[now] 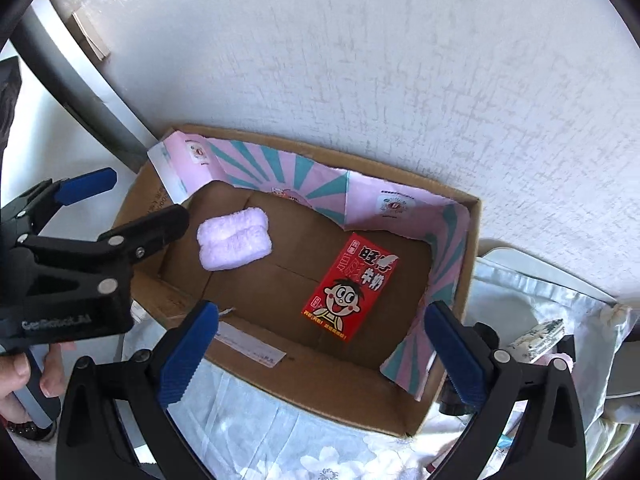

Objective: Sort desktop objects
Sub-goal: 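Move both tools back over the table toward the remaining items, then grasp the floss-pick box with left tool while right tool grasps UNMV box, then carry both boxes into the cardboard box and open both tools, then move both tools back over the table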

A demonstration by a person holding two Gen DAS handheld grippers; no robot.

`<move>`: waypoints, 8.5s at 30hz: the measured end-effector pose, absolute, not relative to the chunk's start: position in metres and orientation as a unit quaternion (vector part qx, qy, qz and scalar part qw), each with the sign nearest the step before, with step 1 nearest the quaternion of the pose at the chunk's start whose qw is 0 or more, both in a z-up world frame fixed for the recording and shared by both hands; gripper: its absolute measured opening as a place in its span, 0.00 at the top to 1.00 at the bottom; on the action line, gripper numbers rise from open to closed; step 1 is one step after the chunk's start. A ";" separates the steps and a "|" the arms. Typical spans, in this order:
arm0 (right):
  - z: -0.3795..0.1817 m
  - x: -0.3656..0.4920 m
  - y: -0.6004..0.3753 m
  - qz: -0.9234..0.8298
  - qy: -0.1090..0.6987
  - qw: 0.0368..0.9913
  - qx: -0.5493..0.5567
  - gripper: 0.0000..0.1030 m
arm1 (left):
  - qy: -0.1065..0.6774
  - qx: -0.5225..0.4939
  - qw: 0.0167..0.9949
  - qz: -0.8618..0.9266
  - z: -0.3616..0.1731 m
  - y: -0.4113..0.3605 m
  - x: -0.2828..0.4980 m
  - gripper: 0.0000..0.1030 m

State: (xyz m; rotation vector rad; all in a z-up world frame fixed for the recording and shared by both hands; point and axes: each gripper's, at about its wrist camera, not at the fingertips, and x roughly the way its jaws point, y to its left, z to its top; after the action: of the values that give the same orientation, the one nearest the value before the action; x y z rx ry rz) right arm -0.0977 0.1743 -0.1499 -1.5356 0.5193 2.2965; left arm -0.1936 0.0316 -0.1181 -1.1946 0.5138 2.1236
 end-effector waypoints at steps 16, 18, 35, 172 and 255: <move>-0.095 0.060 0.205 0.793 0.210 0.265 -0.506 0.00 | 0.202 -0.378 0.436 0.792 -0.052 0.070 -0.088 0.00; -0.091 0.097 0.216 0.780 0.215 0.297 -0.507 0.00 | 0.204 -0.376 0.457 0.780 -0.049 0.083 -0.067 0.00; -0.107 0.275 0.217 0.755 0.219 0.334 -0.521 0.00 | 0.279 -0.458 0.560 0.632 -0.140 0.170 0.117 0.00; -0.160 -0.125 0.132 0.773 0.033 -0.048 -0.632 0.39 | 0.174 -0.536 0.291 0.773 -0.157 0.010 -0.225 0.00; -0.177 0.227 0.285 0.812 0.237 0.162 -0.508 0.00 | 0.401 -0.448 0.451 0.660 -0.194 0.297 -0.003 0.06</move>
State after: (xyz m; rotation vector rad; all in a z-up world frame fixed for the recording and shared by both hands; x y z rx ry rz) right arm 0.2266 0.2847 -0.1770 -1.4496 0.6757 2.3175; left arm -0.0034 0.2975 -0.1943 -1.1071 0.9905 1.6309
